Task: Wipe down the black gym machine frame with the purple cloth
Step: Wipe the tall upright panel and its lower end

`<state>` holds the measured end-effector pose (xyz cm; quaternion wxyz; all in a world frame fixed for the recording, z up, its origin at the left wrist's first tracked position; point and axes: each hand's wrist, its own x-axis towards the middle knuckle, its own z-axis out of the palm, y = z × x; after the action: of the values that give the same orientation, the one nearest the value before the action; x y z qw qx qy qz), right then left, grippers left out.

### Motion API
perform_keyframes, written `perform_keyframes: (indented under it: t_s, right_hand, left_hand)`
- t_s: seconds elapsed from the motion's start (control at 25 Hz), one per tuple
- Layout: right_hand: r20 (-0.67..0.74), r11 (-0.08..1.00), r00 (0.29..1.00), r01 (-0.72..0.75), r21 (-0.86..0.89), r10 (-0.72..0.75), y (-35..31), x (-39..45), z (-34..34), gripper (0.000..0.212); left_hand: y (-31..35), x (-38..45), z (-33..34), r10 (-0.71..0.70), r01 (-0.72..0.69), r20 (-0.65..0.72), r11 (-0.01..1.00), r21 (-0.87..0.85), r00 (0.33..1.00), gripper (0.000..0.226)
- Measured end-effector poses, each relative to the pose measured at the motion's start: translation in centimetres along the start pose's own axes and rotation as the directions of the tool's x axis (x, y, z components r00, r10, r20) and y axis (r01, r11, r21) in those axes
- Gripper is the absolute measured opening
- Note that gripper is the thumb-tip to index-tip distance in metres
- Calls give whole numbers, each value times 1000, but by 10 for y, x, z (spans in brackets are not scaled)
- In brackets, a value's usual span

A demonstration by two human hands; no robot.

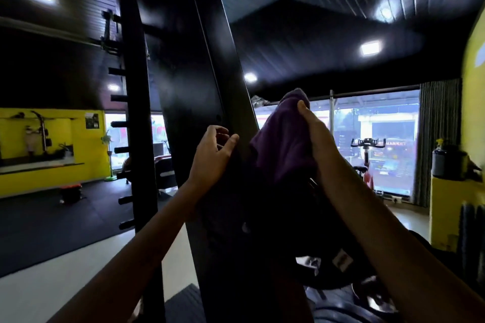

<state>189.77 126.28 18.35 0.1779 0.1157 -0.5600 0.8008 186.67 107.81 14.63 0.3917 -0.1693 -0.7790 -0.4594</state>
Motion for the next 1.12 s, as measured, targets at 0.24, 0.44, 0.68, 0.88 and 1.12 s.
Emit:
perform_keyframes:
  t_s: [0.24,0.44,0.68,0.88,1.12]
  right_hand:
    - [-83,684,731,585,-435,-678,-30,84,73,23]
    - [509,342,752,650,-679,-420,38,136,102,55]
    - [530,278,702,692,-667,-476,40,157,104,56]
    - [527,258,683,703,-663,-507,11,191,122,55]
    - [511,228,629,732,-642,-586,-14,218,142,49]
  left_hand:
    - [2,98,1,65,-99,-253,987,-124,965,20]
    - [-14,137,3,76,-157,-359,966,-204,930,19]
    - [-13,183,10,212,-332,-507,930,-159,835,37]
    - [-12,203,10,244,-345,-637,938,-36,731,22]
    - [2,240,-2,170,-301,-580,944,-137,797,36]
